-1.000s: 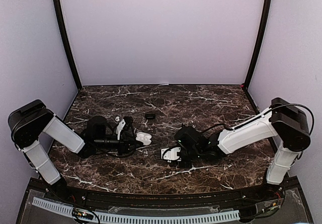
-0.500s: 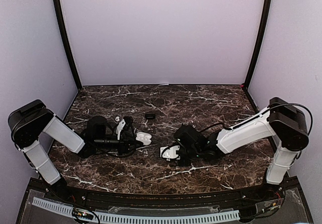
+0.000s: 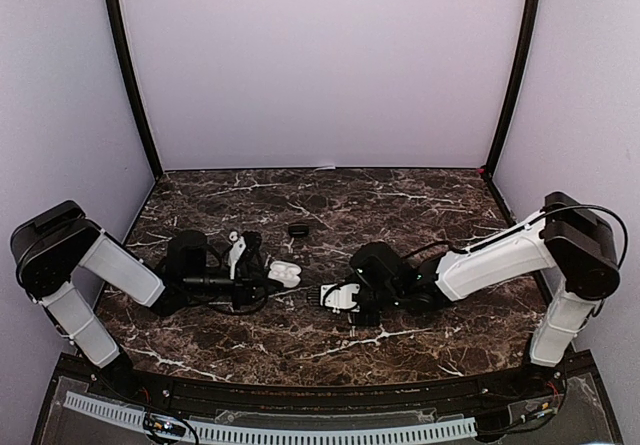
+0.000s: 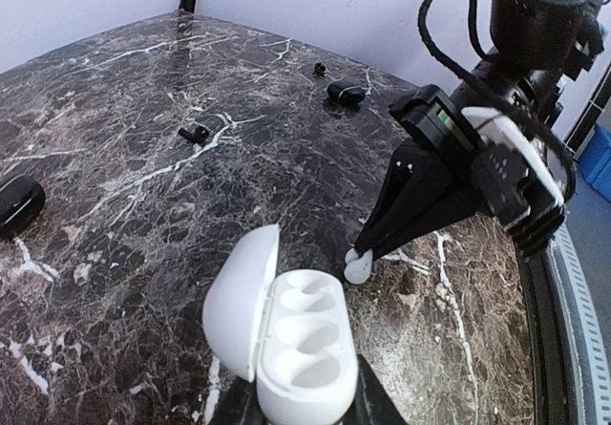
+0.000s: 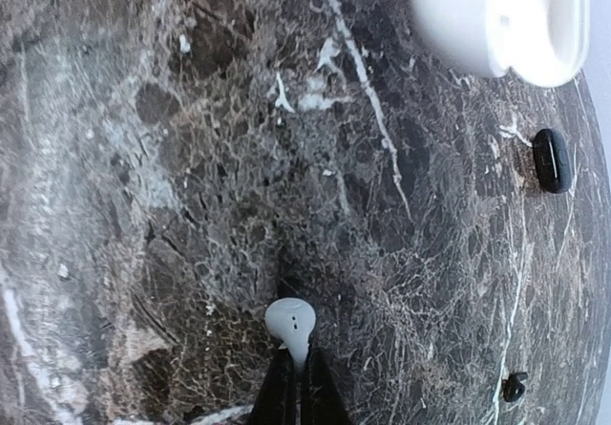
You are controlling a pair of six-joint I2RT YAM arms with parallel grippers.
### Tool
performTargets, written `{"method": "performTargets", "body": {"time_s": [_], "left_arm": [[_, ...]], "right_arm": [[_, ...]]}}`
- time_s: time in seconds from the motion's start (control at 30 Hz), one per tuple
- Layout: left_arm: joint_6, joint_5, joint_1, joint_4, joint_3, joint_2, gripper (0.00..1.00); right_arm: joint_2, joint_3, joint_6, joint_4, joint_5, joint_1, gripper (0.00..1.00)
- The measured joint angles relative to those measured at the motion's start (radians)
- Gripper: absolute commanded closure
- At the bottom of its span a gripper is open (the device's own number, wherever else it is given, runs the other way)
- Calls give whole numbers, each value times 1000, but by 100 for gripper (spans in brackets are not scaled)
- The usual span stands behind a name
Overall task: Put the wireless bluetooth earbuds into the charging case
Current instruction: Pick up the right earbud from the center of the board, then insert the right earbud into the right side groove of the charging case.
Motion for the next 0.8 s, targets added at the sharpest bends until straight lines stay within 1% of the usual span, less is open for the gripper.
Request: {"method": "performTargets", "body": {"time_s": [0.1, 0.23, 0.37, 0.47, 0.57, 0.8], "left_arm": [[32, 10, -14, 21, -19, -9, 94], [97, 11, -67, 35, -37, -11, 94], [148, 28, -99, 97, -68, -12, 97], [188, 57, -110, 163, -106, -12, 98], [221, 72, -117, 196, -125, -12, 98], [260, 69, -127, 221, -125, -17, 99]], "right_arm": [[-61, -11, 31, -10, -48, -8, 100], [-198, -37, 79, -5, -138, -22, 100], [-299, -49, 119, 21, -225, -27, 100], [-323, -52, 143, 35, -270, -27, 100], [-325, -66, 175, 52, -309, -25, 100], [-322, -99, 235, 90, -296, 14, 100]]}}
